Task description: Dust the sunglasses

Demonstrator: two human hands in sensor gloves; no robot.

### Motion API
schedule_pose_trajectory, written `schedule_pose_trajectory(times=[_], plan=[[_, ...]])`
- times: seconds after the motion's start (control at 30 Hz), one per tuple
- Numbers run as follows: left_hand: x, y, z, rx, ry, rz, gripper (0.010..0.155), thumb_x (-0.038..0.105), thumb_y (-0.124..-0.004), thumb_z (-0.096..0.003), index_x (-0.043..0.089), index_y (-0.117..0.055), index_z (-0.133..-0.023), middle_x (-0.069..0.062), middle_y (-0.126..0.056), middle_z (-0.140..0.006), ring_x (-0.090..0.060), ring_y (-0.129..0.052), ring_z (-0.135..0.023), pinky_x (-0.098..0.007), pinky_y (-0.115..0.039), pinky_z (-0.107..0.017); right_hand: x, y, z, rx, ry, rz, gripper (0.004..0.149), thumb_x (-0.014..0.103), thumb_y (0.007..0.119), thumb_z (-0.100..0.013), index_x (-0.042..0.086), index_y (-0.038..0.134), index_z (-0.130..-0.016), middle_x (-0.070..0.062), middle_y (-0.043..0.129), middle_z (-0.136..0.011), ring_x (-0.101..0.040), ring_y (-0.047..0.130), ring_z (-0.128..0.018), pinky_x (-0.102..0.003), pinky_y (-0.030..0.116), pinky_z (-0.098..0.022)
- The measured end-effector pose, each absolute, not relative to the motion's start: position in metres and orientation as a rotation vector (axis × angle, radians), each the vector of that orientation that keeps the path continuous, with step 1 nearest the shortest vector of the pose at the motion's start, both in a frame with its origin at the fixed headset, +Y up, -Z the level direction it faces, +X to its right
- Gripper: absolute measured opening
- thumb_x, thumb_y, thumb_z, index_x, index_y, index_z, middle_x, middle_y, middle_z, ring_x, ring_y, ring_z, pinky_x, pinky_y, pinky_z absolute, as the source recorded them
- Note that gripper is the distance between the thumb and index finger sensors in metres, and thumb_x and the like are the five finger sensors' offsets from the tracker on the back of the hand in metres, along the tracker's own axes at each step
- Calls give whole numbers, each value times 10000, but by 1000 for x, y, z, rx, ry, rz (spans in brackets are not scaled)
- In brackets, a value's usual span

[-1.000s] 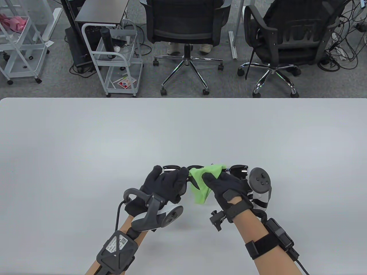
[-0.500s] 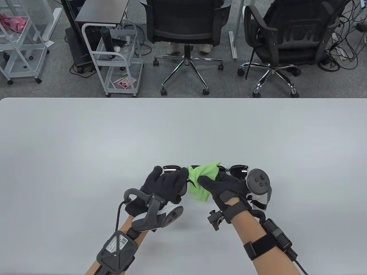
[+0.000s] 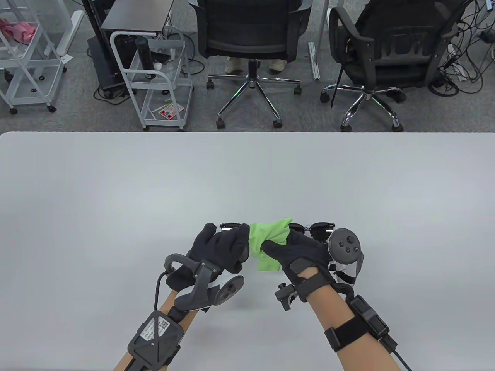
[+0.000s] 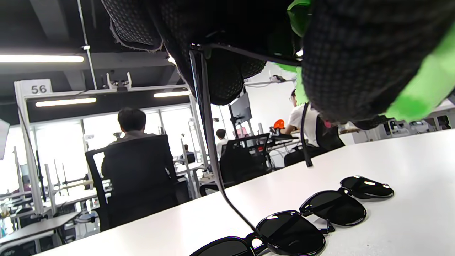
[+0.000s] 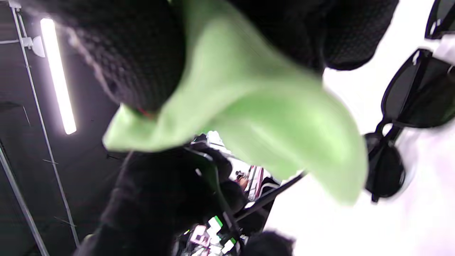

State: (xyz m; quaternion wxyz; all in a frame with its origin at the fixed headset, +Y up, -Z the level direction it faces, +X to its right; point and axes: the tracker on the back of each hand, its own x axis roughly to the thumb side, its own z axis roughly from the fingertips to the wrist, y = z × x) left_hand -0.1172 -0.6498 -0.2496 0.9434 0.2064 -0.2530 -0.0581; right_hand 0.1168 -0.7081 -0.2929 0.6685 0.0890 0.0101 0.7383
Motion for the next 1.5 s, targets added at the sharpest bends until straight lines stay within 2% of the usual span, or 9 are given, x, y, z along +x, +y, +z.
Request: schedule_pose_trajectory(times=[0.1, 0.27, 0.57, 0.8, 0.93, 1.03, 1.13, 1.3, 1.5], plan=[[-123, -644, -251, 427, -486, -41, 961, 604, -971, -242, 343, -518, -1049, 147, -799, -992, -55, -1030, -798, -435, -699, -764, 117, -713, -298, 351, 121, 1507, 473, 442, 776, -474, 134, 889, -814, -44, 1013, -724, -277, 1026, -618, -578, 737, -581], [-137, -639, -256, 403, -433, 147, 965, 628, -959, -238, 338, -523, -1048, 140, -808, -989, -50, -1045, -786, -427, -710, -761, 111, -707, -298, 589, 229, 1502, 567, 392, 766, -489, 121, 702, -982, -78, 855, -981, -371, 902, -848, -670, 640, -615], [-125, -635, -244, 460, -486, 96, 972, 651, -957, -224, 364, -523, -1044, 168, -806, -989, -28, -1051, -782, -415, -715, -761, 76, -697, -291, 758, 248, 1851, 578, 344, 808, -461, 113, 681, -975, -91, 835, -987, -394, 904, -844, -676, 648, -599], [-117, -630, -236, 531, -494, 42, 961, 652, -952, -232, 378, -522, -1047, 172, -787, -1001, -23, -1040, -789, -411, -713, -762, 77, -705, -289, 606, 339, 1479, 661, 389, 858, -449, 44, 690, -988, -179, 812, -992, -463, 862, -844, -704, 617, -590], [-122, -631, -237, 532, -489, 38, 963, 658, -951, -221, 390, -529, -1043, 182, -790, -994, -10, -1045, -784, -401, -719, -761, 80, -704, -288, 780, 447, 1479, 705, 430, 674, -535, 5, 484, -1065, -235, 606, -1098, -525, 720, -929, -739, 540, -600], [-125, -630, -238, 549, -481, 3, 959, 658, -954, -219, 396, -534, -1041, 187, -791, -992, -7, -1043, -789, -399, -719, -762, 84, -696, -287, 781, 374, 1583, 635, 306, 714, -503, 15, 555, -1044, -238, 650, -1078, -551, 742, -903, -767, 518, -589], [-129, -631, -241, 531, -466, 43, 959, 654, -958, -219, 394, -538, -1040, 185, -791, -993, -10, -1046, -788, -398, -721, -761, 86, -685, -287, 934, 266, 1919, 620, 327, 701, -508, 70, 548, -1050, -171, 669, -1087, -473, 795, -919, -724, 586, -605], [-118, -631, -235, 555, -502, 24, 961, 655, -955, -218, 388, -535, -1040, 175, -783, -996, -11, -1048, -785, -396, -722, -759, 78, -693, -285, 662, 225, 1681, 607, 360, 762, -496, 44, 647, -1001, -172, 793, -1006, -417, 897, -844, -686, 640, -598], [-97, -640, -231, 559, -542, -93, 985, 627, -978, -205, 361, -537, -1044, 156, -784, -992, 25, -1062, -723, -385, -734, -750, 86, -708, -275, 217, 106, 1619, 437, 358, 950, -390, 112, 896, -747, -51, 1018, -697, -329, 1009, -677, -633, 708, -566]])
